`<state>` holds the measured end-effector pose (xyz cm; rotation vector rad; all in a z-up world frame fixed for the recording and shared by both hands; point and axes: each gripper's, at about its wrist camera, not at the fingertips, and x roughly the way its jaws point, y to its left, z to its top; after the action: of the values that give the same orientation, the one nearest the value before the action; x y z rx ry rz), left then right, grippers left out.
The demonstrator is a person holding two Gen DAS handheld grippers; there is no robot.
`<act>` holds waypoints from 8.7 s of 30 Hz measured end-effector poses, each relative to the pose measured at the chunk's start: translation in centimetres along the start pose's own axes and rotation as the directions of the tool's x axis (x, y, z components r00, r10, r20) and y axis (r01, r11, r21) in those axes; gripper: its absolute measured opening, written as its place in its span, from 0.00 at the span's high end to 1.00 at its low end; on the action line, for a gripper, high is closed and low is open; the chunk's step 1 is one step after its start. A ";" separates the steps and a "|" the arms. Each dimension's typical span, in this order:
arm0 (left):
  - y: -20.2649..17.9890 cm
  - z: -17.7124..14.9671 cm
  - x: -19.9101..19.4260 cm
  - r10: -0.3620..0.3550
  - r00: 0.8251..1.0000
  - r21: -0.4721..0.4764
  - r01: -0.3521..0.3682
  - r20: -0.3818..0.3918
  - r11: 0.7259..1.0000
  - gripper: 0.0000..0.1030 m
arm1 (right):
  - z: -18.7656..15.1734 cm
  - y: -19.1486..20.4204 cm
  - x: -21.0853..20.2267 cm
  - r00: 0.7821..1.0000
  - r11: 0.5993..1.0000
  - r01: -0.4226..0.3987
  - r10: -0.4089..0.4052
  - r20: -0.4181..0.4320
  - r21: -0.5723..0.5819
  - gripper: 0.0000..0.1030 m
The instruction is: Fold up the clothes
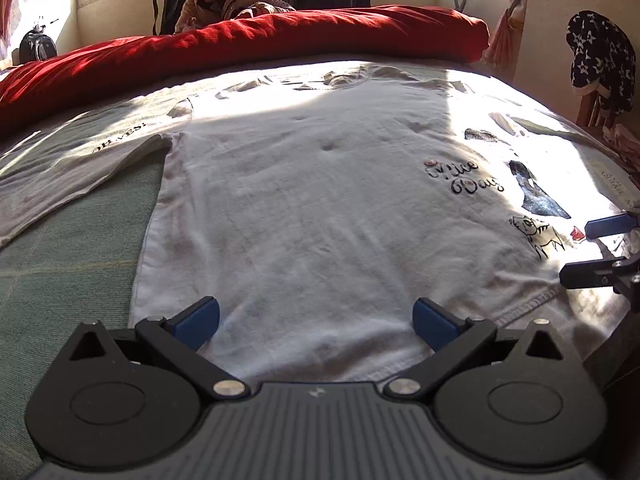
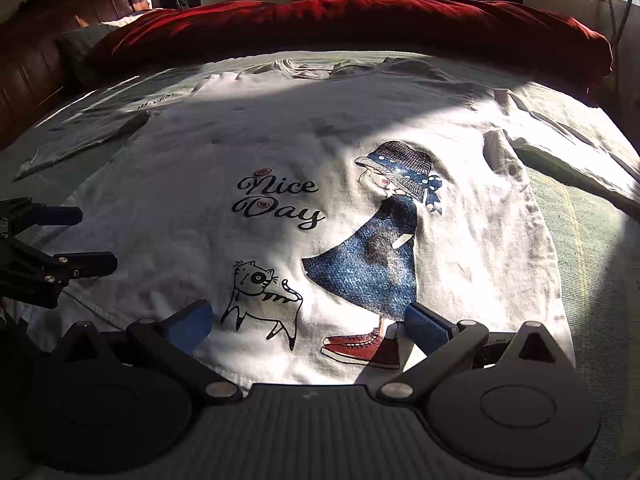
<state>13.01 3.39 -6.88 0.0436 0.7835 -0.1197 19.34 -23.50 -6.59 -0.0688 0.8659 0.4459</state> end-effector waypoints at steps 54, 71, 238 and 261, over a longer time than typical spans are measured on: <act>3.4 1.4 -1.9 -0.109 0.988 -0.523 0.150 0.108 0.839 0.01 | 0.2 1.0 3.4 0.988 0.999 0.027 -0.030 0.153 0.025 0.00; 0.1 5.2 1.7 -0.046 0.997 -0.405 0.020 -0.054 0.914 0.01 | -0.1 0.7 2.9 0.989 1.000 0.004 -0.007 0.146 0.018 0.00; -1.8 3.3 2.0 -0.090 0.995 0.066 0.094 -0.052 0.993 0.00 | -5.2 3.6 -1.5 0.979 0.981 0.185 -0.189 0.073 0.063 0.00; -0.8 2.5 2.2 -0.121 0.991 0.033 0.123 -0.065 0.992 0.00 | -5.5 3.9 -1.8 0.984 0.985 0.162 -0.166 0.064 0.067 0.00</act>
<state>16.22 2.17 -6.63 0.0344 0.8469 -0.2497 12.79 -21.96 -8.33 -0.0668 0.7979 0.2652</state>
